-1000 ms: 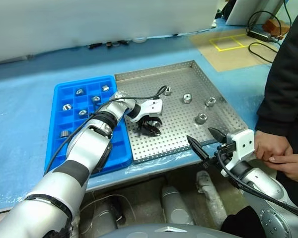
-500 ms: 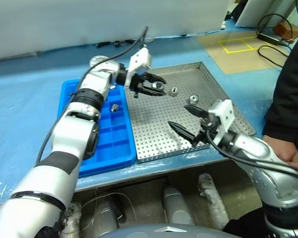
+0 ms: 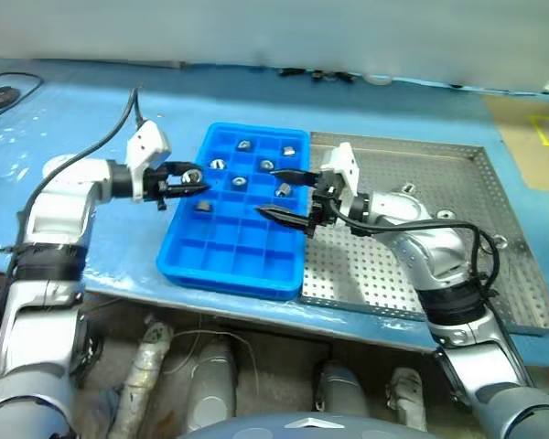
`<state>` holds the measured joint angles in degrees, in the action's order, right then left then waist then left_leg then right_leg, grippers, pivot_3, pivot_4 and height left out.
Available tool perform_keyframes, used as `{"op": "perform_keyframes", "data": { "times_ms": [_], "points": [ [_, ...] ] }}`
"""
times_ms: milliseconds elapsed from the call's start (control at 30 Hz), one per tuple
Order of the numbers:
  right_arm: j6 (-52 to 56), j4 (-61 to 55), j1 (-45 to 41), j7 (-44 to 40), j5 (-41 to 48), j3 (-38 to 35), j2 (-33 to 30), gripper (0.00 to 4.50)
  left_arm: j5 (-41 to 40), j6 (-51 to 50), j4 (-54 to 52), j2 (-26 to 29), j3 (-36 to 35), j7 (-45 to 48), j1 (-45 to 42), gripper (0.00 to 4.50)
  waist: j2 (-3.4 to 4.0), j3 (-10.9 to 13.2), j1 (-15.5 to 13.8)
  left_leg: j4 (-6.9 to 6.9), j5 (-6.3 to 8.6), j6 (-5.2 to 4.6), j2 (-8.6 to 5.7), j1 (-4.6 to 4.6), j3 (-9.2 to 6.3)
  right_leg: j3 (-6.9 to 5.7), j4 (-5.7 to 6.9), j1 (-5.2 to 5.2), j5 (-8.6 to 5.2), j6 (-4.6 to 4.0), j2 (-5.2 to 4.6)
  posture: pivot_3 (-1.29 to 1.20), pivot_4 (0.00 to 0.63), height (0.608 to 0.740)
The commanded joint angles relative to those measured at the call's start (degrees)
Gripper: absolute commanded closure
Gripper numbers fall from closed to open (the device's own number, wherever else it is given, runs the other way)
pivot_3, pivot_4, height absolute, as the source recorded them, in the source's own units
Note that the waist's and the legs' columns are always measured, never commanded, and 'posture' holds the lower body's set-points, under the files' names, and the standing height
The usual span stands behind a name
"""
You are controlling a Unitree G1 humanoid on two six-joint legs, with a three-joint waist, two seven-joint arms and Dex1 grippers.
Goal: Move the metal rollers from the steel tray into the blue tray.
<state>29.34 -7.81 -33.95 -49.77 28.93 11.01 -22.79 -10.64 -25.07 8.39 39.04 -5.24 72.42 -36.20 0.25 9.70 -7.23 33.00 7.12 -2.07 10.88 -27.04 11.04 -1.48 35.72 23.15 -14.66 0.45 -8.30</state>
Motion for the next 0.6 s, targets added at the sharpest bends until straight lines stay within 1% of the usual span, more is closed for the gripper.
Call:
{"op": "perform_keyframes", "data": {
  "times_ms": [33, 133, 233, 300, 367, 467, 600],
  "points": [
    [-1.06, -0.72, -1.13, -2.52, 0.11, 0.62, 0.80, 0.00, -4.62, -5.75, -11.01, 3.29, -3.42, -1.91, 5.55, 2.77, 0.00, 0.00, -0.53, -0.02, -0.07, 0.09, 0.03, 0.00, -0.01, -0.05, 0.04, -0.01, 0.00, 0.00, 0.00, 0.18, 0.150, 0.740],
    [-0.83, -0.52, -1.28, -3.61, 0.10, 1.12, 1.40, 0.00, -7.13, -8.90, -16.51, 4.86, -4.58, -3.58, 11.26, 2.77, 0.00, 0.00, -1.28, -0.41, -0.45, 0.49, 0.07, 0.11, -0.04, -0.06, 0.02, 0.02, -0.01, 0.03, 0.06, 0.21, 0.150, 0.740],
    [-0.25, -0.67, -1.19, -4.19, 0.19, 1.35, 1.92, 0.00, -8.12, -9.66, -19.58, 4.76, -3.74, -5.51, 16.49, 2.77, -0.01, 0.00, -1.63, -0.98, -0.79, 0.96, 0.06, 0.47, -0.05, -0.02, 0.08, -0.04, 0.02, 0.10, 0.05, 0.21, 0.150, 0.740],
    [0.06, -0.87, -0.91, -4.24, -0.01, 1.34, 2.03, 0.00, -8.44, -9.85, -20.13, 4.17, -2.88, -7.16, 18.37, 2.77, -0.05, 0.00, -1.72, -1.68, -1.01, 1.29, 0.07, 0.97, -0.06, 0.05, 0.02, -0.20, 0.02, 0.15, 0.03, 0.20, 0.150, 0.740],
    [0.43, -1.14, -0.60, -4.17, -0.06, 1.21, 1.98, 0.00, -8.82, -9.84, -20.51, 3.76, -2.01, -8.23, 19.34, 2.77, -0.05, 0.00, -1.86, -2.10, -1.21, 1.61, 0.22, 1.11, -0.08, 0.13, 0.03, -0.20, 0.07, 0.26, 0.08, 0.20, 0.150, 0.740],
    [0.99, -1.92, 0.31, -3.64, -0.27, 1.02, 1.64, 0.00, -8.92, -9.23, -20.27, 3.38, -0.46, -9.26, 20.19, 2.77, -0.07, -0.01, -1.82, -2.27, -1.63, 2.22, 0.89, 1.12, -0.07, 0.00, 0.02, -0.14, 0.13, 0.36, 0.80, 0.18, 0.150, 0.740],
    [1.67, -2.98, 1.29, -2.84, -0.48, 0.53, 1.41, 0.00, -8.87, -8.08, -17.81, 3.49, 0.92, -9.88, 19.52, 2.77, -0.07, -0.01, -1.51, -2.31, -1.95, 2.68, 1.27, 1.06, -0.84, -0.04, 0.02, 0.02, 0.14, 0.36, 1.73, 0.15, 0.150, 0.740]
  ]
}}
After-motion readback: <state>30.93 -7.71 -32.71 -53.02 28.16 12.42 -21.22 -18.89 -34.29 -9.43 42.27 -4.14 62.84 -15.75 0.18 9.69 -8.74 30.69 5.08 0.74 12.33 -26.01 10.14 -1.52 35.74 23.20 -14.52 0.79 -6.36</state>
